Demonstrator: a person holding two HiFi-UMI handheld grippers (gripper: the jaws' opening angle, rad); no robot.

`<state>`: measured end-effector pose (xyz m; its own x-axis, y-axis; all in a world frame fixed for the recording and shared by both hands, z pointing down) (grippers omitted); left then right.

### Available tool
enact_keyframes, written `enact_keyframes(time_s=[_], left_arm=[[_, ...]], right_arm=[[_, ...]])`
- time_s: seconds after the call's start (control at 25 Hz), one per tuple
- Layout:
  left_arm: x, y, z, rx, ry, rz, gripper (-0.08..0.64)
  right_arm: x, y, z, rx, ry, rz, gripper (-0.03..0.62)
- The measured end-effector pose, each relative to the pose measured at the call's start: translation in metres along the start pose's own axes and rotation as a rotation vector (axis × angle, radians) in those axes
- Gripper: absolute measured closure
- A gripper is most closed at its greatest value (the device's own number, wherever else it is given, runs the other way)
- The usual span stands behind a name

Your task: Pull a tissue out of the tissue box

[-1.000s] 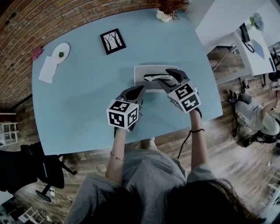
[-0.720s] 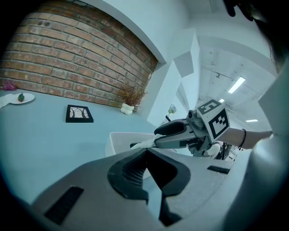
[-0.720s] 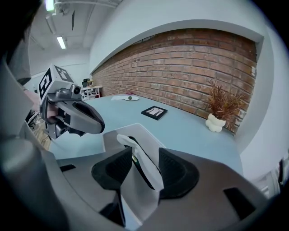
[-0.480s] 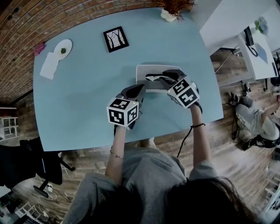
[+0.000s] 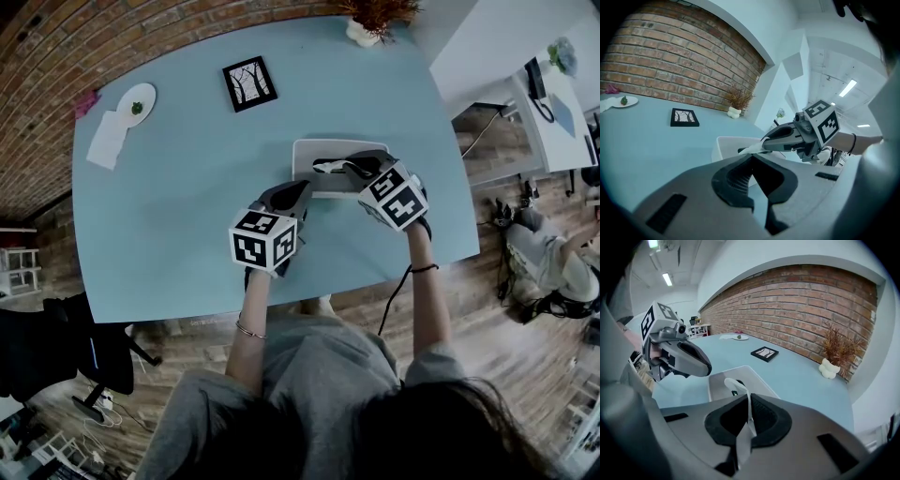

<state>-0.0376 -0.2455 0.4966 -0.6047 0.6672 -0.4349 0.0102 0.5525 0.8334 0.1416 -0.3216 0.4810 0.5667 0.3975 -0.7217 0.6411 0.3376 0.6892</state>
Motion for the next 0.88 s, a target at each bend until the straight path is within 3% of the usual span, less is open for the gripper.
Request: enact_keyframes(time_s=[0.88], left_arm=[[0.012,-0.007,0.002,-0.031,0.012,0.023,0.557]], right_arm=[[0.019,-0.014,-0.010,-0.022,0.069,0.047,0.591]])
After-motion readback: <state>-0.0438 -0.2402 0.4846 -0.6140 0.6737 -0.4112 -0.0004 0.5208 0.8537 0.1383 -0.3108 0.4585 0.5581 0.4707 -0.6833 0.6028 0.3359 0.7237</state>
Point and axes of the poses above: the fingertips, and each gripper's own axes: x backward along the fingers, z to its right, y out of its underside, the point moved 10 cm from there along x, backward along the fingers, and after that the axes turned 4 degrees about -x, right-handed, at the moved point
